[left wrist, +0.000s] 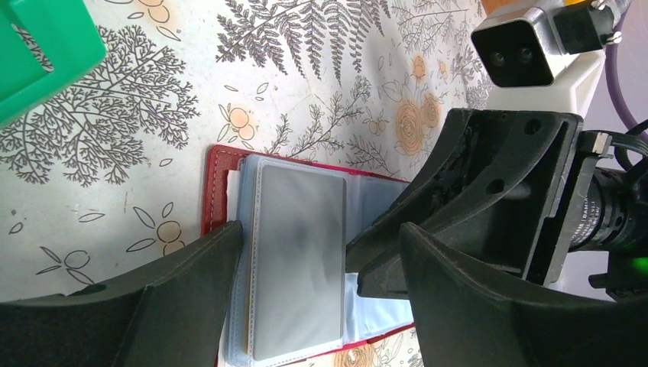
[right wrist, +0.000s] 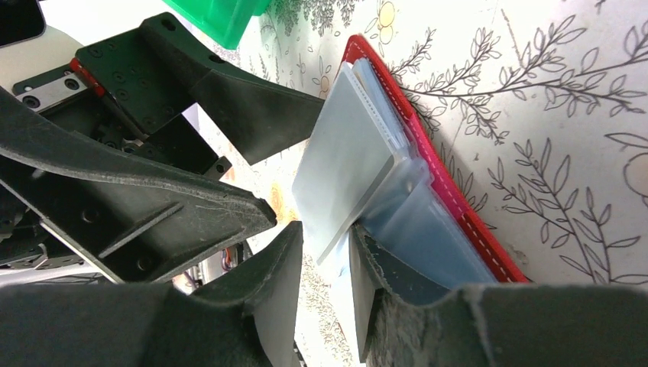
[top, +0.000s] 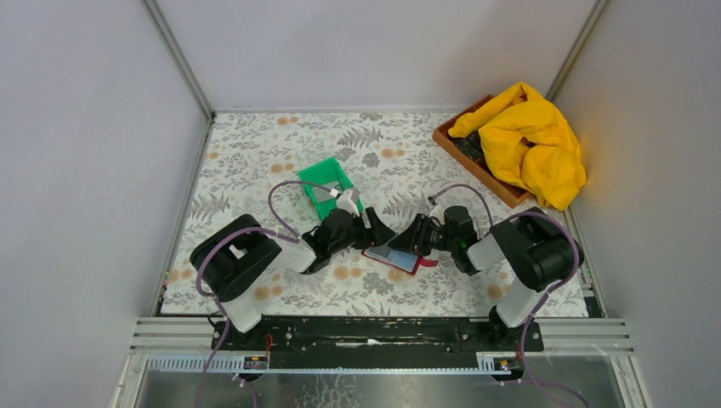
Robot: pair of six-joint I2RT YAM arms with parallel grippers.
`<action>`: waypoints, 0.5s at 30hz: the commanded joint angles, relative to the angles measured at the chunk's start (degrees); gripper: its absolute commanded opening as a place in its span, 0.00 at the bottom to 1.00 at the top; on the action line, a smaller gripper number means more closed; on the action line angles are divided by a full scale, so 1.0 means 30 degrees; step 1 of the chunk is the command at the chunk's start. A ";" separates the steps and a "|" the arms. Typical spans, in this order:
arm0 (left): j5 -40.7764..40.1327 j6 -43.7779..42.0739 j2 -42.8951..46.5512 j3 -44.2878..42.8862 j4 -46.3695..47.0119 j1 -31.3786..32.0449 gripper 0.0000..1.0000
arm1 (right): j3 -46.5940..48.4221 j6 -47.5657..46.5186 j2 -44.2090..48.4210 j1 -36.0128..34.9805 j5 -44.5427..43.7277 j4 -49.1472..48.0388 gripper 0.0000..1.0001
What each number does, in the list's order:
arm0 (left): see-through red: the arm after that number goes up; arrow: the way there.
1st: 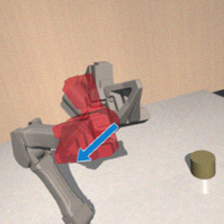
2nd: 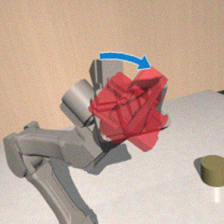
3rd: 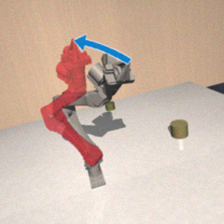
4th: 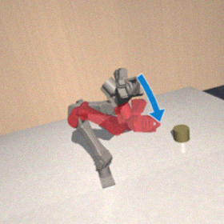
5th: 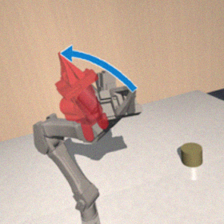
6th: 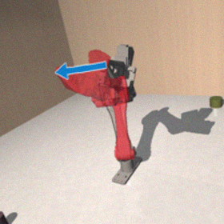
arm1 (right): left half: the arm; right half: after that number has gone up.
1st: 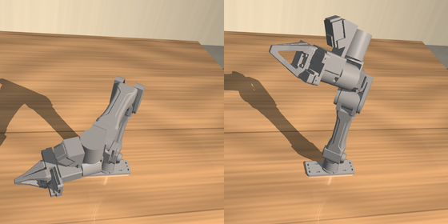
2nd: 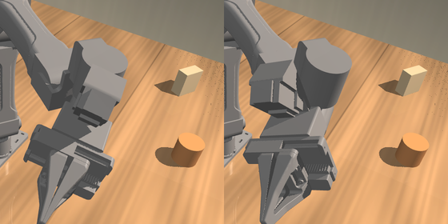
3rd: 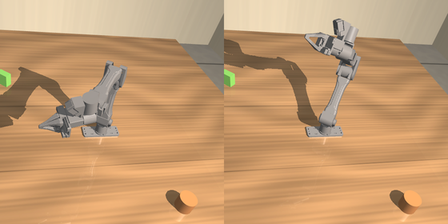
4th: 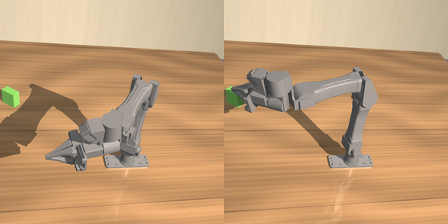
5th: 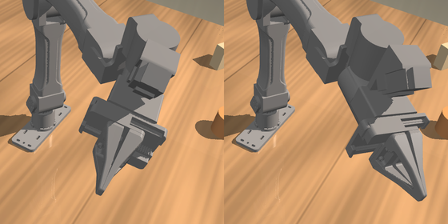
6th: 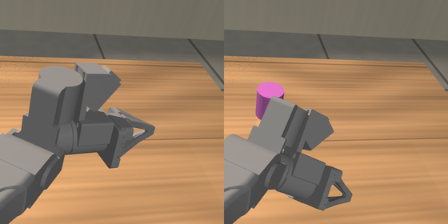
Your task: Take the credit cards out of the card holder
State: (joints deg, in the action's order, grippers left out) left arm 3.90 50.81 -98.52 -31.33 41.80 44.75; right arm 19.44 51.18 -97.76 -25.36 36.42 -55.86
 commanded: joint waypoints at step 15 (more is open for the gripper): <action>0.0639 -0.0178 -0.0065 0.0871 -0.2100 0.0756 0.83 | 0.0317 0.3683 0.0324 -0.0214 -0.1591 -0.3075 0.36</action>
State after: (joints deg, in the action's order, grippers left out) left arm 2.96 50.57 -98.28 -31.00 41.82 45.06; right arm 19.31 58.61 -98.00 -25.45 36.05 -57.21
